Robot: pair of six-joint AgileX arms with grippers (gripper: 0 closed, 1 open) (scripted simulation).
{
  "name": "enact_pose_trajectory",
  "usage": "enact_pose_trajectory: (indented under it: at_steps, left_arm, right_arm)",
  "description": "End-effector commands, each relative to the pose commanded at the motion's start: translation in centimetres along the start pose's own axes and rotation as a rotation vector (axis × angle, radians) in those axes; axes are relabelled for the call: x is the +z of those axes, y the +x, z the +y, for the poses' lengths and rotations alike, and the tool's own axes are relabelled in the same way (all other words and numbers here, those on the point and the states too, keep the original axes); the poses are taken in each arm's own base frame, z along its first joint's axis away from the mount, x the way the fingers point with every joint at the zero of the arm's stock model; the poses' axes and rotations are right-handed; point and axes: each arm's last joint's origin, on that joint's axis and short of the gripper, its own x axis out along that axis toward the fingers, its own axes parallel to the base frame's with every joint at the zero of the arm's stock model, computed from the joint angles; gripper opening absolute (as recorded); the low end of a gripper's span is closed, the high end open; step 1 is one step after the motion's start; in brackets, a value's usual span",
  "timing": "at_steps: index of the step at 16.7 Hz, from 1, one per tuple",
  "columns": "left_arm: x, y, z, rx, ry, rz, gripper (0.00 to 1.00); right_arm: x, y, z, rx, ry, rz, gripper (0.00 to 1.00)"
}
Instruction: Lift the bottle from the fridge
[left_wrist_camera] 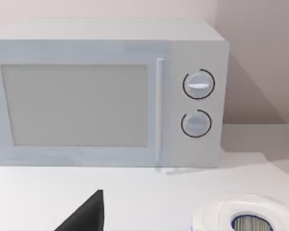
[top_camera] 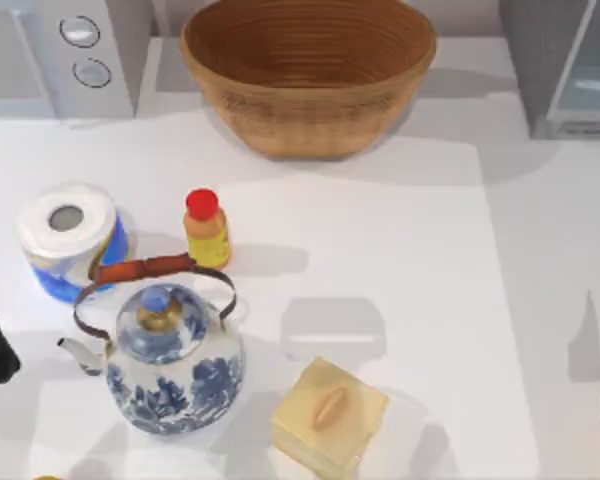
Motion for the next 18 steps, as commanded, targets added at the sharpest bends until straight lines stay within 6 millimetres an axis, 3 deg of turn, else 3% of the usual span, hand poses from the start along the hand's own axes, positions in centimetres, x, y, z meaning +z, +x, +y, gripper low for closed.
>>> enact_pose_trajectory:
  at_steps: [3,7,12,15,18]
  left_arm:
    - [0.0,0.0,0.0,0.000,0.000,0.000,1.00]
    - [0.0,0.0,0.0,0.000,0.000,0.000,1.00]
    - [0.0,0.0,0.0,0.000,0.000,0.000,1.00]
    - [0.0,0.0,0.0,0.000,0.000,0.000,1.00]
    - [0.0,0.0,0.0,0.000,0.000,0.000,1.00]
  right_arm:
    - [0.2,0.0,0.0,0.002,-0.001,-0.008,1.00]
    - [2.9,0.5,-0.5,0.026,-0.016,-0.092,1.00]
    - [5.3,3.3,-2.6,0.039,-0.045,-0.136,1.00]
    - [4.2,5.9,-5.0,0.027,-0.031,-0.078,1.00]
    - [1.7,7.9,-7.6,0.005,0.002,-0.011,1.00]
